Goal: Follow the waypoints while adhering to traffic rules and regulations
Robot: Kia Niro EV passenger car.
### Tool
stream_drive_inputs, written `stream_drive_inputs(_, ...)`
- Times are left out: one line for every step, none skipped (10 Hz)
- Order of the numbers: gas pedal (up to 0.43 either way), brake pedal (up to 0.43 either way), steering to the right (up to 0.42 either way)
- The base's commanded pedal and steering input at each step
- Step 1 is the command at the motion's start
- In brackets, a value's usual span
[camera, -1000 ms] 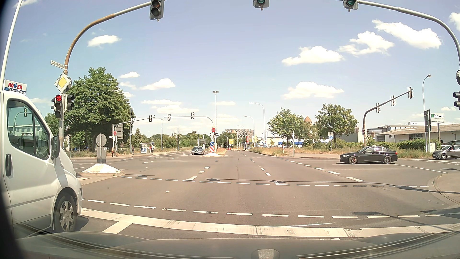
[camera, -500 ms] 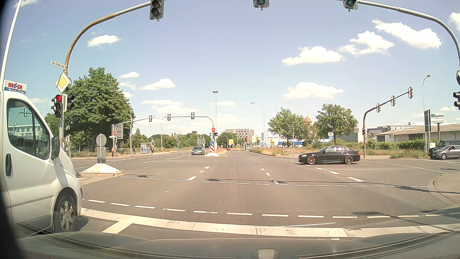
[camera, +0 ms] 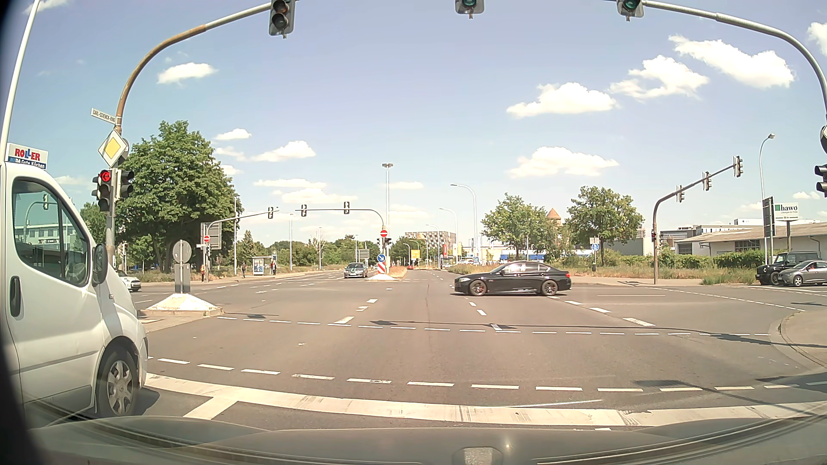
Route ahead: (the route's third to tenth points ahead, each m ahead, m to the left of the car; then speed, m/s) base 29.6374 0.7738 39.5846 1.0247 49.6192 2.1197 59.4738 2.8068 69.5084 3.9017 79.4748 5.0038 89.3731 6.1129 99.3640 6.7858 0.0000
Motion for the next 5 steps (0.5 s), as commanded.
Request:
stream_drive_inputs(0.0,0.335,0.0)
stream_drive_inputs(0.0,0.335,0.0)
stream_drive_inputs(0.0,0.335,0.0)
stream_drive_inputs(0.0,0.335,0.0)
stream_drive_inputs(0.0,0.335,0.0)
